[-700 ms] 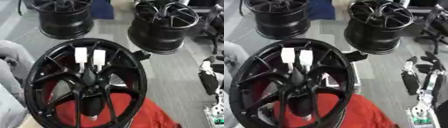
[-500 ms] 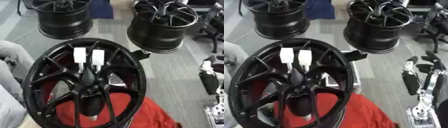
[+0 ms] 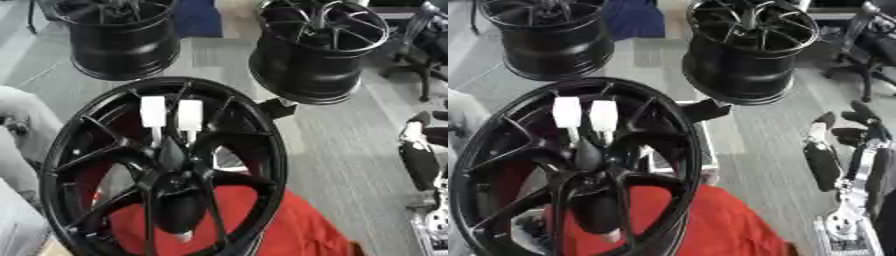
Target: Pull the pin out of the wheel hub.
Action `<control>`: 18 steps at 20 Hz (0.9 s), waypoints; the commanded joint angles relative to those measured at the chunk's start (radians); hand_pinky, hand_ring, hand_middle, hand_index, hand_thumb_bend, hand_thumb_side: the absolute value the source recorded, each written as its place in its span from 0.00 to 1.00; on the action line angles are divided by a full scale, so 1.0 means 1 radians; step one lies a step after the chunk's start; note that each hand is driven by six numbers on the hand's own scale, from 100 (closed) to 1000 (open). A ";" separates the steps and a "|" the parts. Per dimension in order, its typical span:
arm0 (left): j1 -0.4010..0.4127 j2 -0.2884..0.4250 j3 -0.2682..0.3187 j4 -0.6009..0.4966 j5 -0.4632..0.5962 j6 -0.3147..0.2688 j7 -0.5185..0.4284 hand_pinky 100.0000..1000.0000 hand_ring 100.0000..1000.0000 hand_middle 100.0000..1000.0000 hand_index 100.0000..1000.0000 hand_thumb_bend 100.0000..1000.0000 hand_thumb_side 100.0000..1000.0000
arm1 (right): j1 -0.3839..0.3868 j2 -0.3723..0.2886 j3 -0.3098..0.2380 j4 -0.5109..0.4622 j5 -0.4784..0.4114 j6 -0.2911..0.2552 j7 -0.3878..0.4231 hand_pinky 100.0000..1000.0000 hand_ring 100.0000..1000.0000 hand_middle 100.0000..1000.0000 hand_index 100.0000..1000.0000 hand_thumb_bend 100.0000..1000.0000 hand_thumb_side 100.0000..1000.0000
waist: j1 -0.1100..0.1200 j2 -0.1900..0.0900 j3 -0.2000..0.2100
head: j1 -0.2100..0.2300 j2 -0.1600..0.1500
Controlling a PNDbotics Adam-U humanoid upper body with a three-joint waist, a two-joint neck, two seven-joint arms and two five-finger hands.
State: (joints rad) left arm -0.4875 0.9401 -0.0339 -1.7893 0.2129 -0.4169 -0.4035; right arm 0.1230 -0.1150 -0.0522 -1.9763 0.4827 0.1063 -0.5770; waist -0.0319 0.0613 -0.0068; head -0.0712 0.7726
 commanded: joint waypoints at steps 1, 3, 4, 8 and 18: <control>-0.079 0.062 -0.068 0.047 -0.077 -0.074 -0.088 0.60 0.57 0.68 0.81 0.00 0.17 | -0.006 -0.027 0.004 -0.024 -0.002 -0.002 0.007 0.56 0.54 0.64 0.81 0.00 0.37 | 0.006 -0.011 -0.005 | 0.005 -0.003; -0.140 0.045 -0.116 0.092 -0.134 -0.110 -0.149 0.61 0.58 0.70 0.82 0.00 0.18 | -0.004 -0.030 0.007 -0.024 -0.003 -0.002 0.010 0.56 0.54 0.64 0.81 0.00 0.37 | 0.009 -0.014 -0.012 | 0.007 -0.003; -0.171 0.031 -0.139 0.117 -0.167 -0.124 -0.181 0.62 0.59 0.71 0.82 0.00 0.18 | -0.003 -0.031 0.009 -0.024 -0.004 -0.002 0.012 0.56 0.54 0.64 0.81 0.00 0.37 | 0.010 -0.015 -0.016 | 0.007 -0.003; -0.280 -0.041 -0.217 0.222 -0.302 -0.179 -0.326 0.65 0.61 0.76 0.85 0.00 0.21 | 0.003 -0.035 0.011 -0.024 -0.007 -0.003 0.014 0.56 0.54 0.64 0.81 0.00 0.37 | 0.014 -0.020 -0.031 | -0.002 -0.003; -0.443 -0.223 -0.323 0.417 -0.577 -0.323 -0.503 0.67 0.66 0.81 0.87 0.13 0.47 | 0.008 -0.035 0.014 -0.024 -0.011 -0.004 0.016 0.56 0.54 0.64 0.81 0.00 0.37 | 0.017 -0.026 -0.044 | -0.002 -0.003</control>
State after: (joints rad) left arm -0.9039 0.7189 -0.3539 -1.3838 -0.3331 -0.4671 -0.6481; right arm 0.1335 -0.1295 -0.0418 -1.9763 0.4789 0.1051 -0.5638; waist -0.0166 0.0460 -0.0491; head -0.0729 0.7726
